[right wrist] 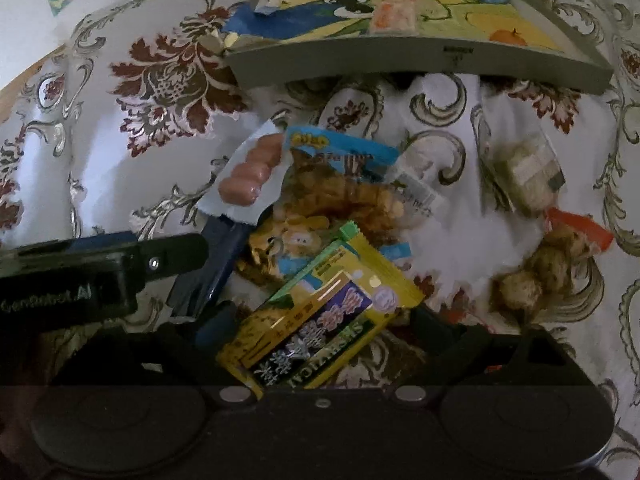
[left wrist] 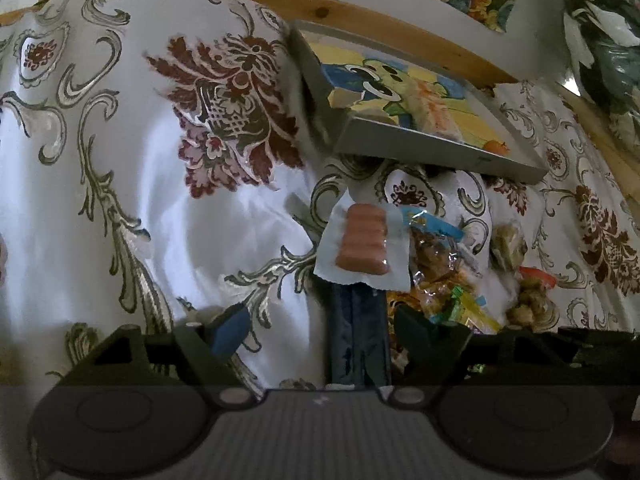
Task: Organize snacks
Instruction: 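Lower the right tool onto the yellow packet while the left tool approaches the navy stick packet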
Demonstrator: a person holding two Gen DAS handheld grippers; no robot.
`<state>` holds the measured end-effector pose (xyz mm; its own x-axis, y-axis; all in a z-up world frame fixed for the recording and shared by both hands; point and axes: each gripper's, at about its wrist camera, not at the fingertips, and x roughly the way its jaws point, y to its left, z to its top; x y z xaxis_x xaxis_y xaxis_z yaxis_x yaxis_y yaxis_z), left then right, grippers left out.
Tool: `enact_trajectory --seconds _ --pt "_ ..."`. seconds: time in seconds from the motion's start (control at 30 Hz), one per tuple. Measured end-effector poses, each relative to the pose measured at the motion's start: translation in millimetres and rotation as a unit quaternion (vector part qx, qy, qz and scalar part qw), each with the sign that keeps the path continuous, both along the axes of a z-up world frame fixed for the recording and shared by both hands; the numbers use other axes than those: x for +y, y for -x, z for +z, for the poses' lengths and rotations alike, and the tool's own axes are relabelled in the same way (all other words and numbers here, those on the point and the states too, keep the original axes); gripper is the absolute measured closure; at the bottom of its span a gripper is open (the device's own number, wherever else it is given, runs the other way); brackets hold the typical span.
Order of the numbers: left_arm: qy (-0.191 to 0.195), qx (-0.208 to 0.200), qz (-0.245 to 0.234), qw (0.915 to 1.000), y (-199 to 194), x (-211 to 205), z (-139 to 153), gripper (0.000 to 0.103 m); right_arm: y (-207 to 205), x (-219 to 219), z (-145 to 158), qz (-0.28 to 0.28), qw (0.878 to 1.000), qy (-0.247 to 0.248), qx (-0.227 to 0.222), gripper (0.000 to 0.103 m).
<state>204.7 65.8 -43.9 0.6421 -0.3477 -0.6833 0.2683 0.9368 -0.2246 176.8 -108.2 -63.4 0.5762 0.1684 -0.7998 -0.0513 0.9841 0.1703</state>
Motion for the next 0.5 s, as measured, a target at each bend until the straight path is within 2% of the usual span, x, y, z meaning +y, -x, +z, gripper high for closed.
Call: enact_trajectory --seconds 0.2,0.4,0.5 --pt "-0.006 0.014 -0.028 0.9995 2.1 -8.2 0.3 0.037 17.0 -15.2 -0.3 0.006 1.000 -0.026 0.005 0.028" --pt "-0.026 0.031 -0.050 0.9980 3.1 -17.8 -7.4 0.046 41.6 -26.2 8.1 0.051 0.998 0.004 -0.028 0.029" --pt "-0.035 0.036 -0.052 0.9974 2.7 -21.4 -13.0 0.047 50.0 -20.1 11.4 0.097 0.993 0.035 -0.056 0.029"
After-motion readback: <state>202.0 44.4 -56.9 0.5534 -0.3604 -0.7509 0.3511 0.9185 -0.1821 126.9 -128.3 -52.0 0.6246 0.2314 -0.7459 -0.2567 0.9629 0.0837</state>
